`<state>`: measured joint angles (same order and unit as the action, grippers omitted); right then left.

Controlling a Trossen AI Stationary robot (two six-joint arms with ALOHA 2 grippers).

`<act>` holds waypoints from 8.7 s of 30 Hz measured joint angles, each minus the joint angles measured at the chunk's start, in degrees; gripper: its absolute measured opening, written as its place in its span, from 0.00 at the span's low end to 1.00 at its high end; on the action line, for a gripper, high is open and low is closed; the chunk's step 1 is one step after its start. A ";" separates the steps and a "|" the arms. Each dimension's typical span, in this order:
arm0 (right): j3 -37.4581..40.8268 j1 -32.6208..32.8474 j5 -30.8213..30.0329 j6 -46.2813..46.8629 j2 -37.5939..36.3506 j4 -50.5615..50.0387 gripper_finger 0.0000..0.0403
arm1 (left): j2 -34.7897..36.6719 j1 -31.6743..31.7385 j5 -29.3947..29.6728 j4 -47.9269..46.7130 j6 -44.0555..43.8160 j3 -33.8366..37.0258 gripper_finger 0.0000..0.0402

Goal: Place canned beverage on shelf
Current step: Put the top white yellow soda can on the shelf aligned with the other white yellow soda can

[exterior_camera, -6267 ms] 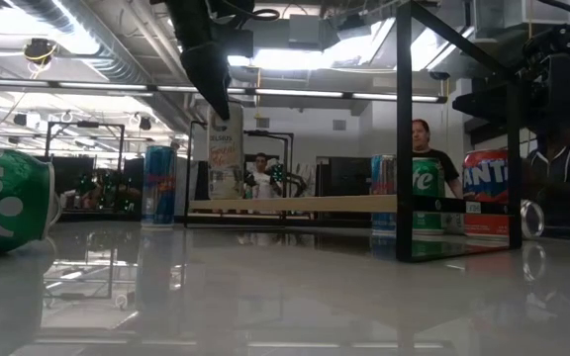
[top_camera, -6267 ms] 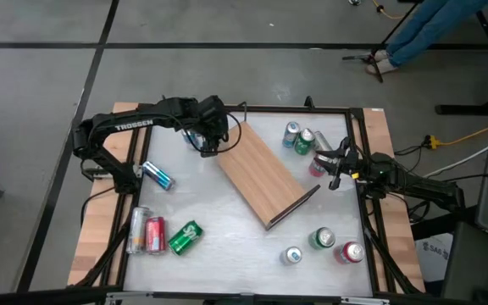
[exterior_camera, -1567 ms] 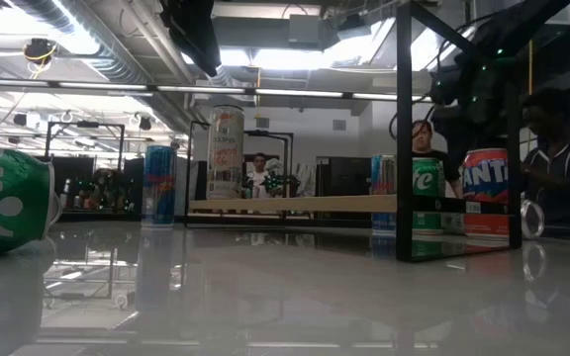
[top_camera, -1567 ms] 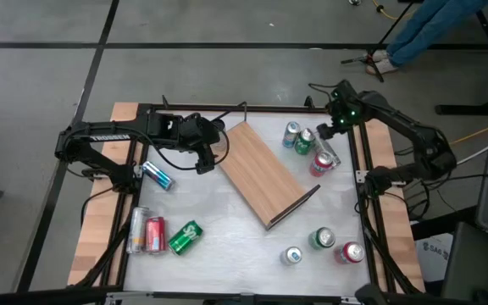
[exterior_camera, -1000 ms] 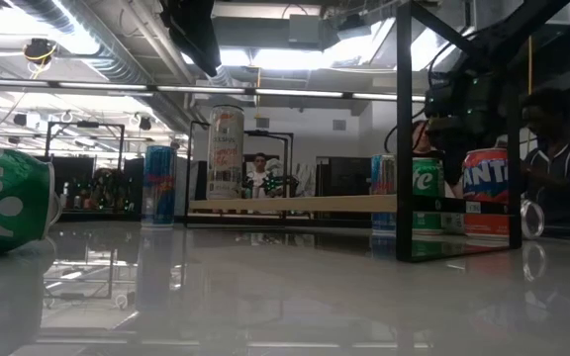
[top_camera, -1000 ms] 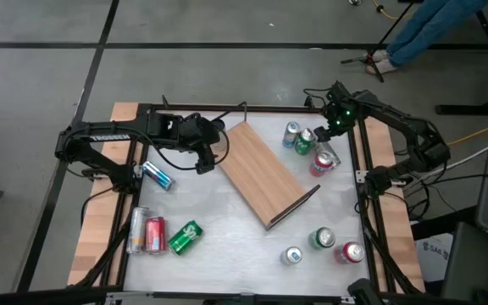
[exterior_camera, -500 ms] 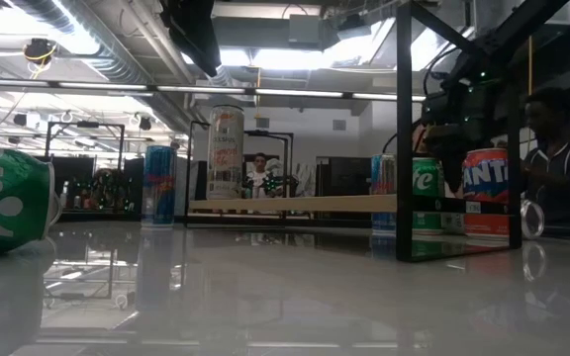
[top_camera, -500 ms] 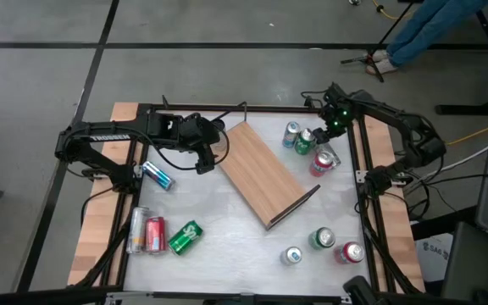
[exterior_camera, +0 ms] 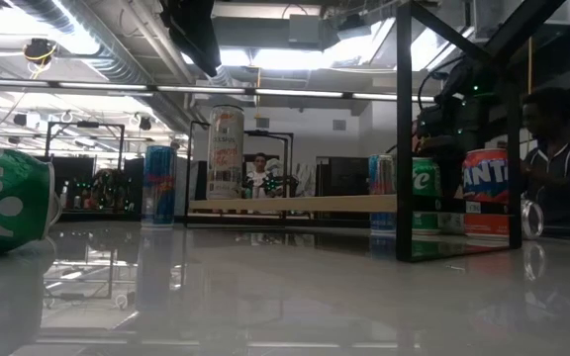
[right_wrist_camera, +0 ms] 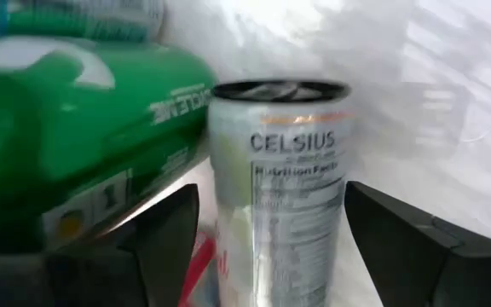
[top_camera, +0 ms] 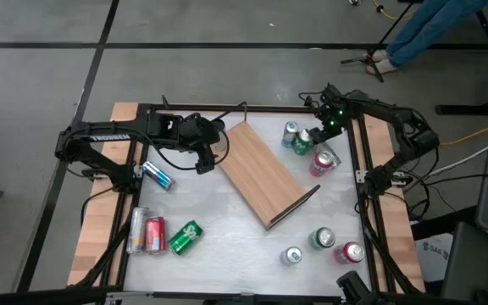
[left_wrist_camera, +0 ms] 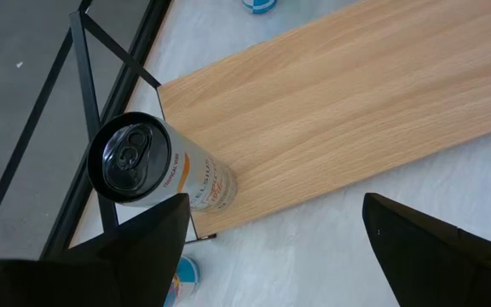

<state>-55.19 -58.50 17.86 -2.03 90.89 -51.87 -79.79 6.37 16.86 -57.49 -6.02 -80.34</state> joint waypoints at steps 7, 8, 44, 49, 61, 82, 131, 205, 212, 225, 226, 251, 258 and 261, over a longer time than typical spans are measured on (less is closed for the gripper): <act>0.16 0.05 -4.66 0.01 0.20 0.82 0.71 | 0.00 -0.02 -0.03 0.19 0.00 0.00 0.84; 0.16 0.03 -4.82 -0.01 0.20 0.82 0.71 | 0.00 -0.02 0.04 0.20 0.00 0.00 0.84; 0.14 -0.02 -6.73 1.76 0.14 1.42 0.70 | 0.00 -0.02 0.02 0.17 0.00 0.00 0.84; 0.10 0.00 -7.66 2.04 0.07 1.39 0.62 | 0.00 -0.02 0.02 0.17 0.00 0.00 0.84; 0.01 0.03 -9.35 2.18 0.00 1.43 0.61 | 0.00 -0.01 0.02 0.17 0.00 0.00 0.84; 0.12 -0.02 -7.11 2.17 0.11 1.46 0.67 | 0.00 -0.02 0.03 0.17 0.00 0.00 0.84; -1.06 -2.64 -12.03 1.75 0.05 -3.93 0.87 | 0.00 -0.02 0.04 0.20 -0.02 0.00 0.84; -1.59 2.61 -20.31 2.94 -0.61 -0.68 0.62 | 0.00 -0.01 0.04 1.26 0.12 0.00 0.84; -7.63 2.61 -20.32 2.59 -4.09 -4.28 0.61 | 0.00 -0.02 0.04 2.36 0.13 0.00 0.84; -10.90 2.61 -19.71 2.57 -9.47 -5.01 0.61 | 0.00 -0.01 0.04 2.38 0.15 0.00 0.84; -10.90 2.61 -19.67 2.57 -10.05 -4.76 0.61 | 0.00 0.00 0.05 2.55 0.15 0.00 0.84; -10.94 2.67 -4.94 3.22 -29.64 1.97 0.61 | 0.00 0.00 0.07 4.67 0.59 0.00 0.84; -10.94 2.67 0.87 3.21 -34.72 6.53 0.61 | 0.00 0.00 0.09 4.70 0.59 0.00 0.84; -10.94 2.67 5.43 3.24 -36.27 9.27 0.61 | 0.00 -0.01 0.09 4.71 0.59 0.00 0.84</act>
<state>-66.13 -55.83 23.29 1.21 54.62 -42.60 -79.79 6.36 16.95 -52.78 -5.43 -80.34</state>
